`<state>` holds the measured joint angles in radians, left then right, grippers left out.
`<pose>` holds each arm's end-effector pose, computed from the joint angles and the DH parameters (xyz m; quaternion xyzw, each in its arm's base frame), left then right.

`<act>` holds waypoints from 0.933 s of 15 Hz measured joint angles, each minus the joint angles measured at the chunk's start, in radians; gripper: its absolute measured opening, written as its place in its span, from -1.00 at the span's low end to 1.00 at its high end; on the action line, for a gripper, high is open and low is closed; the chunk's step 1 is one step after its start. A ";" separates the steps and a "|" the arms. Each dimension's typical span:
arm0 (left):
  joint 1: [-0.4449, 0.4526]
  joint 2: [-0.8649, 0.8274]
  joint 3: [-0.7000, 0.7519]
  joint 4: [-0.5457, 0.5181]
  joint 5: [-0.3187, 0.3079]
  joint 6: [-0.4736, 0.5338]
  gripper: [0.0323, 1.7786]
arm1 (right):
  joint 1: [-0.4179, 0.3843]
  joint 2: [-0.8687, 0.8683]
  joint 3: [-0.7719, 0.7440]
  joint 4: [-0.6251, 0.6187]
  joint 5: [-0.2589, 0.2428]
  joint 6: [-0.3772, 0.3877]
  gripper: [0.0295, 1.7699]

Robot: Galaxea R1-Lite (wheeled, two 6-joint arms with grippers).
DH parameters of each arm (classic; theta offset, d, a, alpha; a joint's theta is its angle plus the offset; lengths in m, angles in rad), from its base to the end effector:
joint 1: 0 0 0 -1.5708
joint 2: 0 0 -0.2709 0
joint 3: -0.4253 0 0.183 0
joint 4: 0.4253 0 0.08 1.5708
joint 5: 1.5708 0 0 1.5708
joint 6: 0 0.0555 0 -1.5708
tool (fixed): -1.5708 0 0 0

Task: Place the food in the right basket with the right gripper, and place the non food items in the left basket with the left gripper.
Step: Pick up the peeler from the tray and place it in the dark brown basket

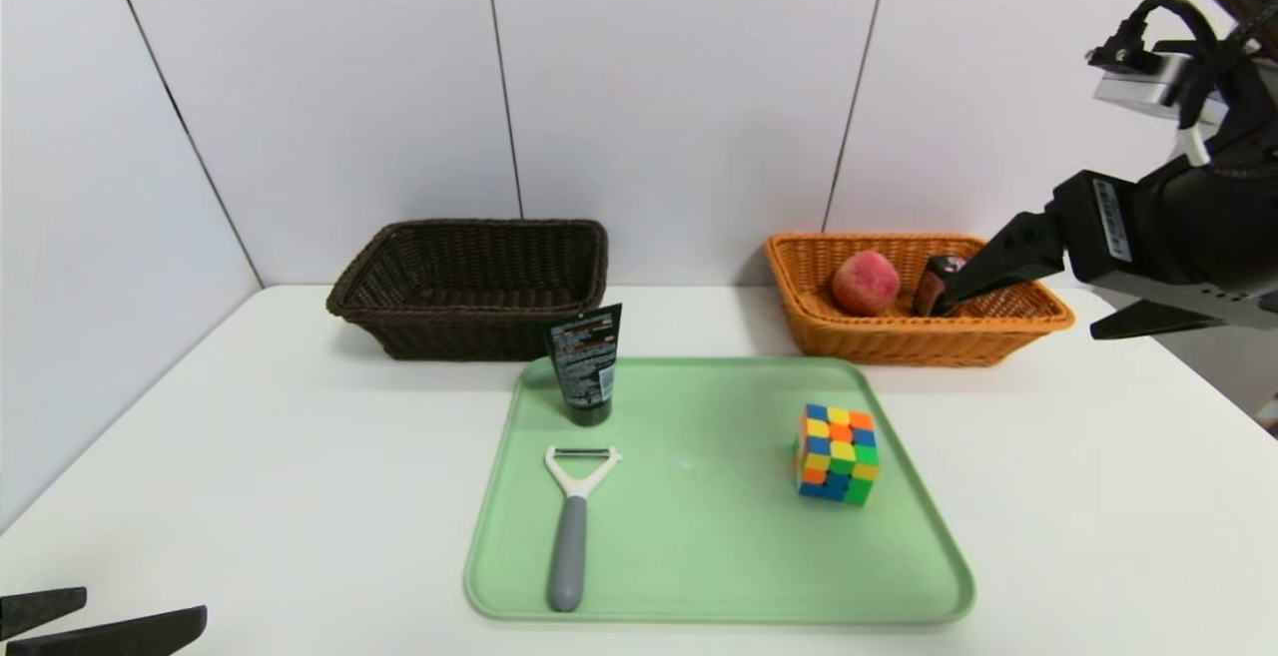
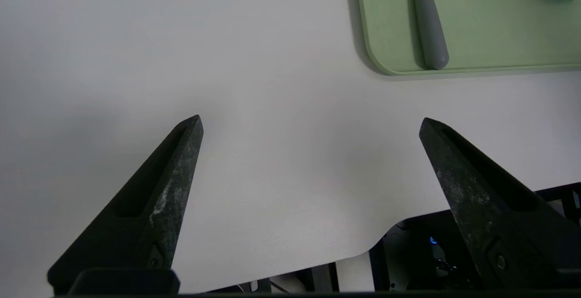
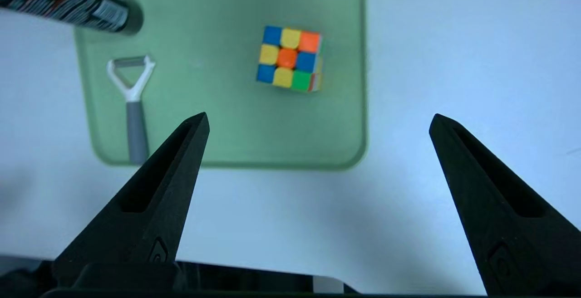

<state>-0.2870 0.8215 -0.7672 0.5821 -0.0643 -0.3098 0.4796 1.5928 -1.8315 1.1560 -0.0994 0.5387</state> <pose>0.0900 -0.0303 0.1842 -0.1099 0.3328 -0.1160 0.9294 0.2086 0.1023 0.2762 0.1125 0.4541 0.0504 0.8824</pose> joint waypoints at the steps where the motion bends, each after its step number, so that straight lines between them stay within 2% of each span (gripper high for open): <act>1: 0.000 -0.003 0.005 -0.009 0.007 0.001 0.90 | 0.016 -0.011 0.016 0.004 0.014 0.001 0.90; 5: 0.001 -0.020 0.043 -0.111 0.002 0.001 0.90 | 0.051 -0.043 0.062 0.005 0.013 0.008 0.91; 8: 0.001 -0.017 0.047 -0.112 0.000 0.000 0.90 | 0.075 -0.066 0.113 0.002 -0.044 0.027 0.91; 11: 0.000 0.011 0.006 -0.068 0.000 -0.003 0.90 | 0.084 -0.116 0.209 -0.004 -0.128 0.027 0.91; 14: 0.000 0.065 -0.102 0.048 -0.003 -0.005 0.90 | 0.062 -0.203 0.332 -0.023 -0.168 0.022 0.91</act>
<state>-0.2872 0.8866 -0.8694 0.6302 -0.0668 -0.3149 0.5415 1.3898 -1.4994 1.1334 -0.2674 0.5604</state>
